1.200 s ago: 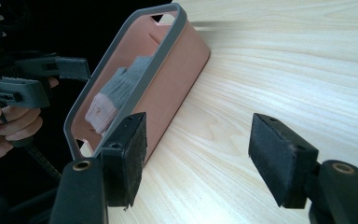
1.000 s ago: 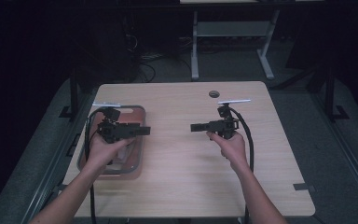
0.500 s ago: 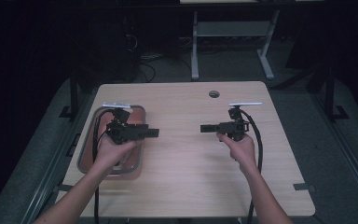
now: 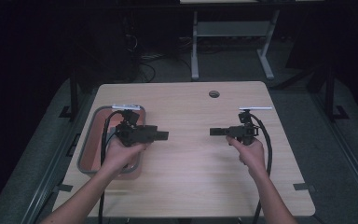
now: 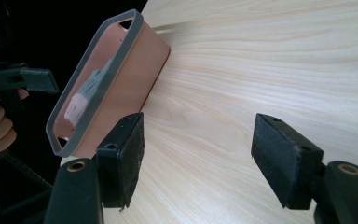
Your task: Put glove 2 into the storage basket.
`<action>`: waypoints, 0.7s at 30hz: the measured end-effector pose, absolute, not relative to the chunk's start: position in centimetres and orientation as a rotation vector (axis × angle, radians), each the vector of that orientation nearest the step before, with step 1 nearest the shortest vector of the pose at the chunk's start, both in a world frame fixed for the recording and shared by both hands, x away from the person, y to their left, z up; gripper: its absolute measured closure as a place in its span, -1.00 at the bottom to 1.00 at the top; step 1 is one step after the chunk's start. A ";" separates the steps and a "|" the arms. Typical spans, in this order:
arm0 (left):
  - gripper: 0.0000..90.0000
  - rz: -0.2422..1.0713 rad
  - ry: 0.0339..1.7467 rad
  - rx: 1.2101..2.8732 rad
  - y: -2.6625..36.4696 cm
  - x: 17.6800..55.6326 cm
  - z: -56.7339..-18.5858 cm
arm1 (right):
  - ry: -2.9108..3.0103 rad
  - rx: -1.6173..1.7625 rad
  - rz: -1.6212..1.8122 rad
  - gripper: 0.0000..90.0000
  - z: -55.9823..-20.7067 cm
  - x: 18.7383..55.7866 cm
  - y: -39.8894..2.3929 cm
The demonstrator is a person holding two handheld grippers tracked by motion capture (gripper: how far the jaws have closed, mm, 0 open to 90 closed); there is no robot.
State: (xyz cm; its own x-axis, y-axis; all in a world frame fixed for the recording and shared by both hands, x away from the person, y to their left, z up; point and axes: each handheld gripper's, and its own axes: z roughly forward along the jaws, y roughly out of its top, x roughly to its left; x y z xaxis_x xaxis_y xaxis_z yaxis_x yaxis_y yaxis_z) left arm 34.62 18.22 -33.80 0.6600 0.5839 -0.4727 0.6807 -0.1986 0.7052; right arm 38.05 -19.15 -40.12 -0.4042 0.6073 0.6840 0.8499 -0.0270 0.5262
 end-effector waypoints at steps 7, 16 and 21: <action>-0.45 -0.134 0.980 1.885 17.1 34.4 -33.9 | -1.969 -1.568 -1.416 -0.24 -40.5 37.5 -20.6; -0.46 -0.139 0.955 1.893 15.4 33.9 -34.3 | -1.954 -1.598 -1.422 -0.26 -40.9 36.7 -22.4; -0.46 -0.153 0.942 1.900 14.5 33.6 -34.7 | -1.953 -1.608 -1.419 -0.26 -41.3 36.1 -23.3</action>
